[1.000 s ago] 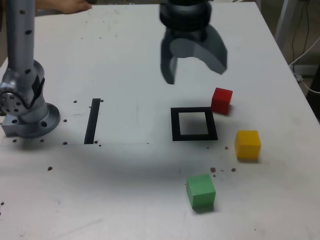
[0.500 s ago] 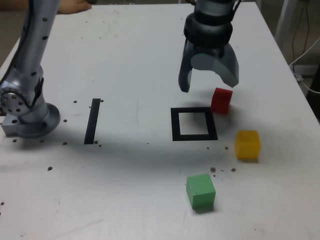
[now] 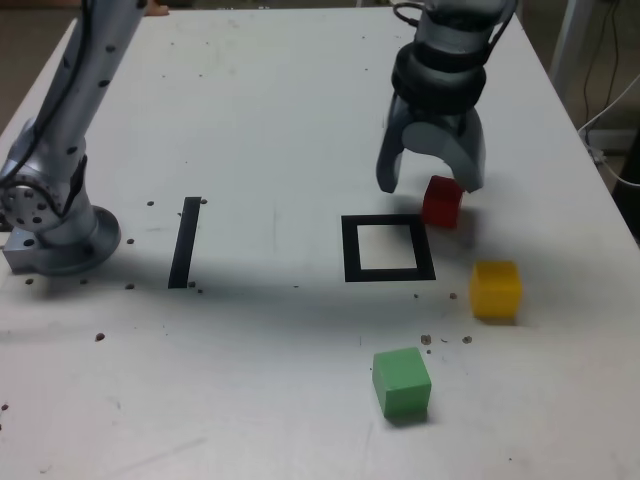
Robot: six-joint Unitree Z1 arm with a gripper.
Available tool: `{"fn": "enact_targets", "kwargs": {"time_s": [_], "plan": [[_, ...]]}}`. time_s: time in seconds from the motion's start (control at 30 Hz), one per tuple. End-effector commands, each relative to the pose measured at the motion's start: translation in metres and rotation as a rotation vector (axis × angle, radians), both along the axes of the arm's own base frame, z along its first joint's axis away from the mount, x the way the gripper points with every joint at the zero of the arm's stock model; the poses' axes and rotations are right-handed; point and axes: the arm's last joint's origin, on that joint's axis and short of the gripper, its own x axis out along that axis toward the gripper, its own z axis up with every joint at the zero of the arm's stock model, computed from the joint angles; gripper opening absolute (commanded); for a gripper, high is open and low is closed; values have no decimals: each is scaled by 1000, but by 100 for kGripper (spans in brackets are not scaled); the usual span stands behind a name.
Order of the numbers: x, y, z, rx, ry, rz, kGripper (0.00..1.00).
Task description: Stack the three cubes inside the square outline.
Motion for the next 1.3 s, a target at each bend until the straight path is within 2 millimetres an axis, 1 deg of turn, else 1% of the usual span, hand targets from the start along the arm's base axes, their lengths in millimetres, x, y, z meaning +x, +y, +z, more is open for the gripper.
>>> {"fn": "enact_targets", "kwargs": {"time_s": [0.0, 0.17, 0.3, 0.57, 0.8, 1.0, 1.27], "plan": [[5, -3, -3, -2, 1, -17, 77], [13, -14, -5, -4, -3, -56, 75], [14, -18, -7, -3, 5, -70, 74], [18, -17, -12, 0, 17, -108, 66], [21, -14, -15, 0, 19, -138, 65], [23, -13, -18, -1, 25, -140, 60], [24, -11, -23, -10, 36, -137, 60]]}}
